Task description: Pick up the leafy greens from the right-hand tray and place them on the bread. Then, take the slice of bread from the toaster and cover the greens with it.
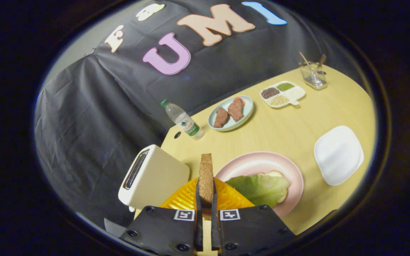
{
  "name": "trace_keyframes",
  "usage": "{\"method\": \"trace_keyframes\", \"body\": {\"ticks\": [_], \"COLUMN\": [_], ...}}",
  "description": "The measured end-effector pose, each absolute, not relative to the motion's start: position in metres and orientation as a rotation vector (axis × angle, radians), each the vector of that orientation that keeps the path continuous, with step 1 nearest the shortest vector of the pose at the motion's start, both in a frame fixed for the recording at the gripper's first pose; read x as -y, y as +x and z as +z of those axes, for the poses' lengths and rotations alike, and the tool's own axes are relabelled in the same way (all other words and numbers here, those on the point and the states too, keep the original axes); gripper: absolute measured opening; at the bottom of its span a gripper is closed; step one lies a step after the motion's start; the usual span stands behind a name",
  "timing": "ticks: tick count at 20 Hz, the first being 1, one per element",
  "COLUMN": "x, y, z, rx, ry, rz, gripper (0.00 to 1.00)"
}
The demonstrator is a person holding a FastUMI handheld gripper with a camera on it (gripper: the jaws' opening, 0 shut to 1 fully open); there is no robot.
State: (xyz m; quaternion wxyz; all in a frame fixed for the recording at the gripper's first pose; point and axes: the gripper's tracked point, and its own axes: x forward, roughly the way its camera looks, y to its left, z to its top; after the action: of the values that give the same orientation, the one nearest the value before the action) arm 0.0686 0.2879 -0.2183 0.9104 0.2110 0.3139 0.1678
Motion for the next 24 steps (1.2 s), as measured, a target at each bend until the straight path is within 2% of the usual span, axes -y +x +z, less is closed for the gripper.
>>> {"method": "trace_keyframes", "body": {"ticks": [14,16,17,24], "x": [-0.239,-0.230,-0.227,-0.198], "y": [0.077,0.073,0.072,0.077], "z": [-0.256,-0.259,-0.258,-0.244], "rx": [-0.709,-0.720,-0.717,-0.650], "ry": [0.513,0.497,0.492,0.438], "rz": [0.260,0.250,0.247,0.197], "gripper": [0.20,0.36,0.36,0.81]}}
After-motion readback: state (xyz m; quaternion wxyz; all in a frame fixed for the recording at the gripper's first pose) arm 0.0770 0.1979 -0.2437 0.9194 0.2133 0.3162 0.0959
